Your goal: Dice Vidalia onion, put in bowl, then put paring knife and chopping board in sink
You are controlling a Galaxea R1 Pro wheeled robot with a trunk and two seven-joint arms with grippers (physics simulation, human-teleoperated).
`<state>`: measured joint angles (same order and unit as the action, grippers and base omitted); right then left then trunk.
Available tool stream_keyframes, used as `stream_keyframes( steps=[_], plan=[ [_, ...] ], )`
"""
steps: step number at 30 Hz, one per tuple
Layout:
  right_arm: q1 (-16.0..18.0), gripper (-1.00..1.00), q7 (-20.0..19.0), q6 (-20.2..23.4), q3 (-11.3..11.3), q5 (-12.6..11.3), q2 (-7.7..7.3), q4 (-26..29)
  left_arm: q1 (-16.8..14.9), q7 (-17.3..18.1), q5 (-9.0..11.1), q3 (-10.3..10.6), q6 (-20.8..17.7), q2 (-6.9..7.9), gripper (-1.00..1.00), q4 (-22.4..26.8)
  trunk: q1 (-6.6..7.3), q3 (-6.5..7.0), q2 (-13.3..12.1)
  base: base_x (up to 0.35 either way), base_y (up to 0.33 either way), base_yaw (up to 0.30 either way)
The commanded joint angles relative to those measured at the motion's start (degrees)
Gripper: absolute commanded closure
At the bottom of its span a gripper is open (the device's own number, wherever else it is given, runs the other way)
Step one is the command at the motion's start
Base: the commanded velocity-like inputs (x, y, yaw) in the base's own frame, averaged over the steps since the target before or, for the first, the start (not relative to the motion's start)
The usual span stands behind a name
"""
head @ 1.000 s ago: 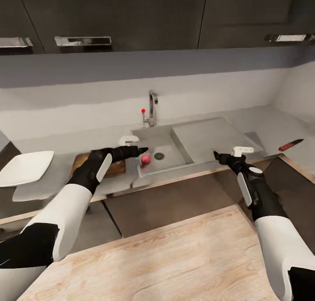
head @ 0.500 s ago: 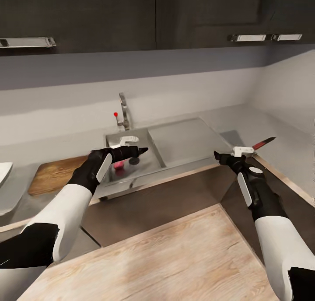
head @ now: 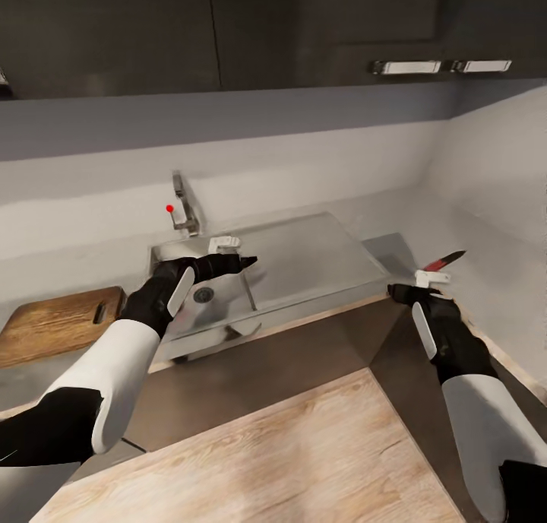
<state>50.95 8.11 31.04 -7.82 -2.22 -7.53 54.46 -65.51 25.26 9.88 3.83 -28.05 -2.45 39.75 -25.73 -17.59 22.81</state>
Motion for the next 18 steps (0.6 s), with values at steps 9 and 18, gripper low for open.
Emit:
stream_keyframes(
  steps=[9,18],
  plan=[
    [0.72,-1.0,11.57,5.28,-0.46,-5.31,-0.03,1.4,-0.06,-0.12,0.58,0.03,-0.51,-0.01,-1.0,-0.02,-0.06,-0.1,0.11,0.232,-0.288,0.0],
    [0.73,-1.0,11.62,5.51,-0.23,-6.46,0.11,5.54,-0.06,-0.12,0.58,0.03,-0.51,-0.01,-1.0,-0.02,-0.06,-0.1,0.11,0.232,-0.287,0.0]
  ],
)
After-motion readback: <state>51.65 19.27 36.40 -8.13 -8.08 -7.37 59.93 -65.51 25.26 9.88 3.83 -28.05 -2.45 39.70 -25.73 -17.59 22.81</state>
